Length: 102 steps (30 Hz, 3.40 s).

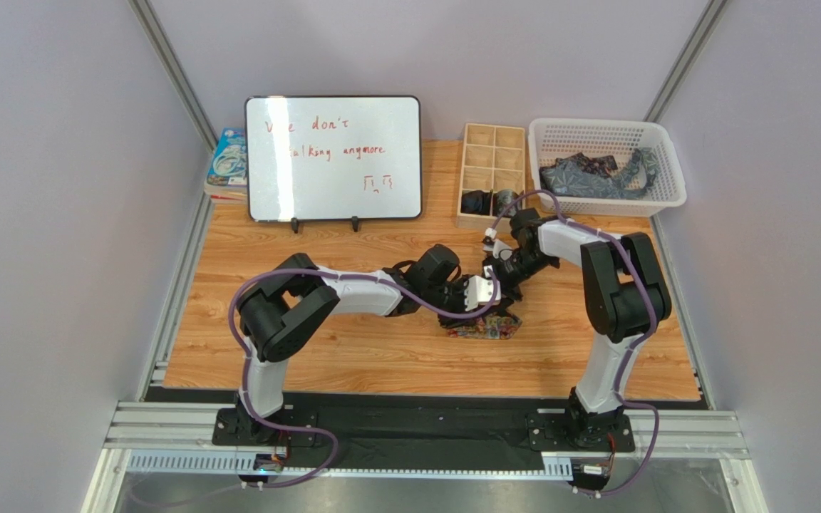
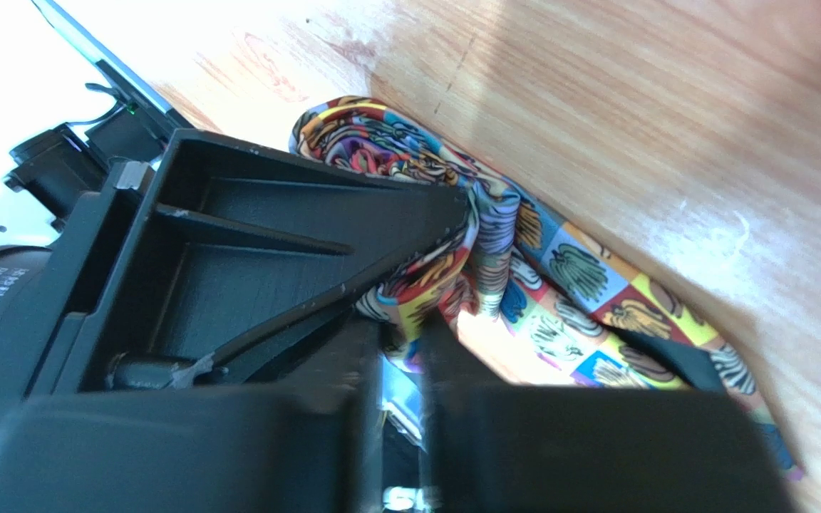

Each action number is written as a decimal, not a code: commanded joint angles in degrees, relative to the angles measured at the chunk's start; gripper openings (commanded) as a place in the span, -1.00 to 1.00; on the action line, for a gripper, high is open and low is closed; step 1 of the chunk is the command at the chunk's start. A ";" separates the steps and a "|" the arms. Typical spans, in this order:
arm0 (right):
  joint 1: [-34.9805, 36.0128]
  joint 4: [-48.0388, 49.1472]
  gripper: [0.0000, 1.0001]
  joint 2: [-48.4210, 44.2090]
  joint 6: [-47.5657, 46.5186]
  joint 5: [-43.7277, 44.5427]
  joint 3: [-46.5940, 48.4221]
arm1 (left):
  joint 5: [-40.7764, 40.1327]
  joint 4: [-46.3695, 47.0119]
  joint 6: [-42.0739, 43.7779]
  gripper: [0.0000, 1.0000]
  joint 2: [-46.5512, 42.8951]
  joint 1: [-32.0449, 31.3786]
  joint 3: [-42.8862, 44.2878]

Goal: Roll the ties
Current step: Roll the tie at the center of the board.

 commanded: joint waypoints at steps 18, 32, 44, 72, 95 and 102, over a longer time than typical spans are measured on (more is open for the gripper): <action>2.38 -0.30 -1.00 7.83 -0.75 24.56 2.48 | 6.92 0.98 -8.22 0.57 -11.96 3.20 -7.48; 3.27 -3.99 -1.00 10.47 -2.85 24.33 6.53 | 7.10 9.61 -0.49 0.69 -12.58 3.29 -13.02; 3.09 -3.64 -1.00 9.77 -2.15 17.02 7.41 | 8.77 -0.14 4.18 0.99 -3.01 0.92 -1.86; -1.04 -4.61 -0.48 5.99 -0.40 8.85 8.47 | 1.82 -8.50 4.62 -0.17 -0.28 -1.11 -4.84; 4.32 -0.39 -1.00 11.44 -1.36 28.61 8.20 | 6.83 5.73 -8.56 0.89 -11.18 3.29 -10.12; 4.85 -0.04 -1.00 13.19 -1.10 29.94 7.23 | 7.98 11.45 -13.56 0.88 -6.61 3.20 -8.10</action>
